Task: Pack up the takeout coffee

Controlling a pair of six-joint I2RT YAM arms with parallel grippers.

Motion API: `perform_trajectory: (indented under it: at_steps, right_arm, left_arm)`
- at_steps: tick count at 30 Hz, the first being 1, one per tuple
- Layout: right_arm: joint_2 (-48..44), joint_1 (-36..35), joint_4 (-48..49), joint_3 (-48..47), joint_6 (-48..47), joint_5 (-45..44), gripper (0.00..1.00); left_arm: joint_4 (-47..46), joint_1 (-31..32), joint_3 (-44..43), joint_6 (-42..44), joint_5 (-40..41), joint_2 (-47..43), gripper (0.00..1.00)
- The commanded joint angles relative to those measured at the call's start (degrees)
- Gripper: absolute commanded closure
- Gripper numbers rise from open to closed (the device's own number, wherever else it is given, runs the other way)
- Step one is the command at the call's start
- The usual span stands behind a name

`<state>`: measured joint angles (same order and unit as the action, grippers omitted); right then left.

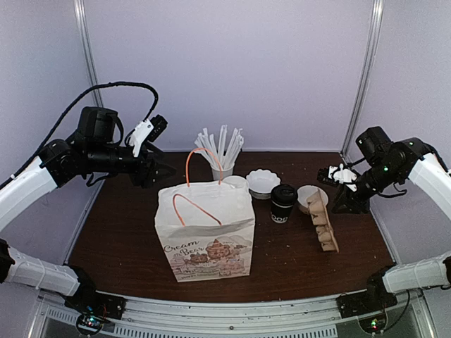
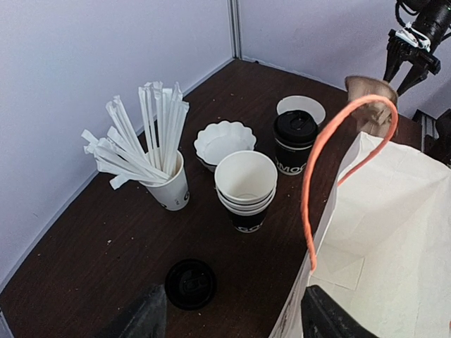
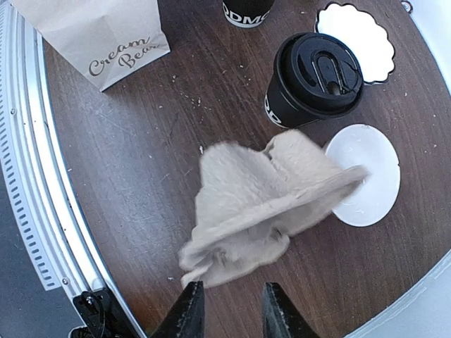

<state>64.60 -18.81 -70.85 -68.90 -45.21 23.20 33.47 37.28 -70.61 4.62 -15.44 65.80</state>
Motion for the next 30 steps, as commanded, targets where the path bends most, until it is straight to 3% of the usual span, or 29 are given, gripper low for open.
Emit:
perform_trajectory:
  at_steps: [1,9,14,19,30]
  right_arm:
    - [1.5,-1.3,-2.6,-0.1,0.1,1.3,0.68]
    - [2.8,-5.0,1.8,9.0,-0.4,-4.9,0.67]
    - [4.6,-6.7,8.1,10.0,3.3,-4.8,0.62]
    - [11.1,-12.7,14.3,9.3,7.4,-11.4,0.62]
    - [15.6,-15.7,12.4,8.6,7.0,-10.2,0.66]
  left_arm:
    - [-2.3,-0.4,-0.4,-0.7,-0.9,-0.1,0.31]
    - [-2.6,-0.4,-0.2,-0.8,-1.0,0.9,0.31]
    - [-2.6,-0.6,-0.4,-0.8,-1.3,1.8,0.31]
    - [-2.7,-1.5,-0.4,-1.4,-1.7,2.4,0.31]
    - [-3.0,-2.5,0.6,-1.2,-1.1,1.3,0.31]
